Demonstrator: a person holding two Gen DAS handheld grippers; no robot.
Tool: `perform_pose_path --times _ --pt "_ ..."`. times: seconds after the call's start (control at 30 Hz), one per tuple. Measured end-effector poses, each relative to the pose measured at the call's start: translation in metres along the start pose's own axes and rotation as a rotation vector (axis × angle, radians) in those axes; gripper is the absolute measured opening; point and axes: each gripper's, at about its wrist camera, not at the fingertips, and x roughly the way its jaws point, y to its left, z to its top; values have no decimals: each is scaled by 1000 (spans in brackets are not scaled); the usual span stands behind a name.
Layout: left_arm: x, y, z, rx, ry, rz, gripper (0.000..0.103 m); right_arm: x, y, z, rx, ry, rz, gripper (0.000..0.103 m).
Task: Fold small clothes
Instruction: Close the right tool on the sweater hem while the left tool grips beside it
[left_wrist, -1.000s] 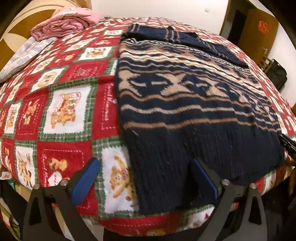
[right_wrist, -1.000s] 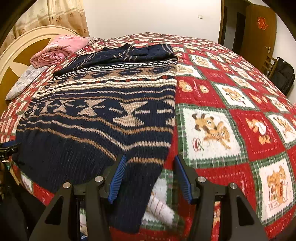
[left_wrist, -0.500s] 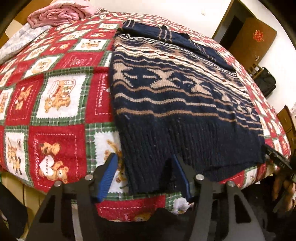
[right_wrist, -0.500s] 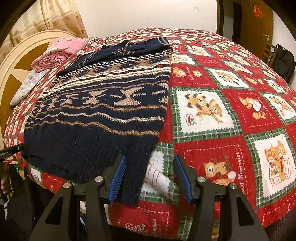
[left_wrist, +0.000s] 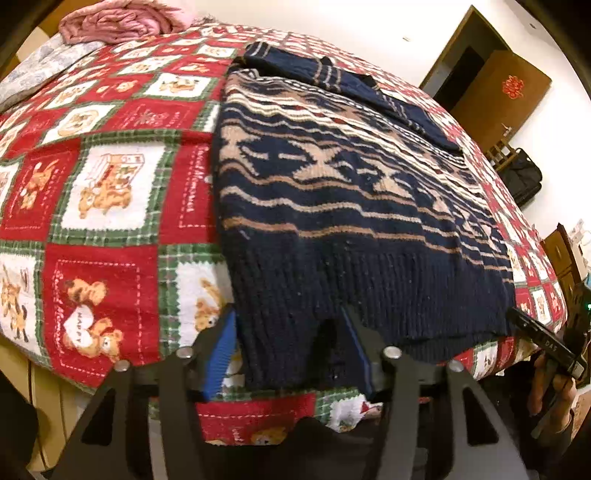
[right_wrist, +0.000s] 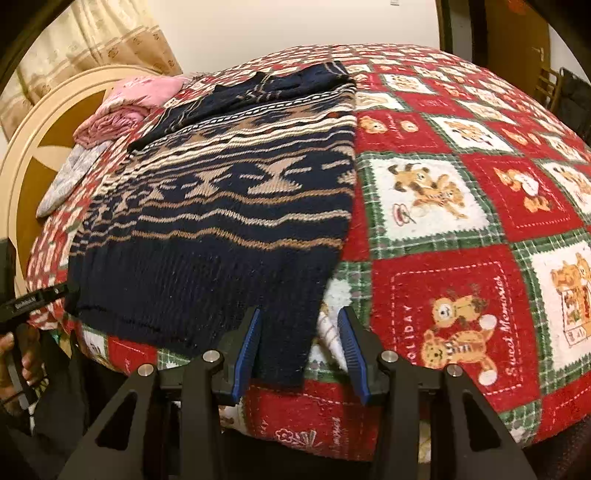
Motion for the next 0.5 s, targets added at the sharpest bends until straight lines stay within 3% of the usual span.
perform_pose_path --times 0.07,0.1,0.13,0.2,0.37,0.5 --pt "1 -2 -2 29 -8 14 50 3 0 -2 -9 3 -21 37" --pt "0 -2 -2 33 -8 1 18 1 2 -1 -19 -2 -26 27" --pt "0 -1 0 24 8 -38 11 -2 1 0 -17 -4 -11 21" --pt "-2 4 2 -14 10 -97 11 -5 1 0 -3 -7 19 14" --pt "-9 13 8 -63 -12 -175 10 -12 -9 3 53 -30 86 10" --pt "-25 14 15 -61 -79 -221 10 -28 -15 8 87 -89 157 8"
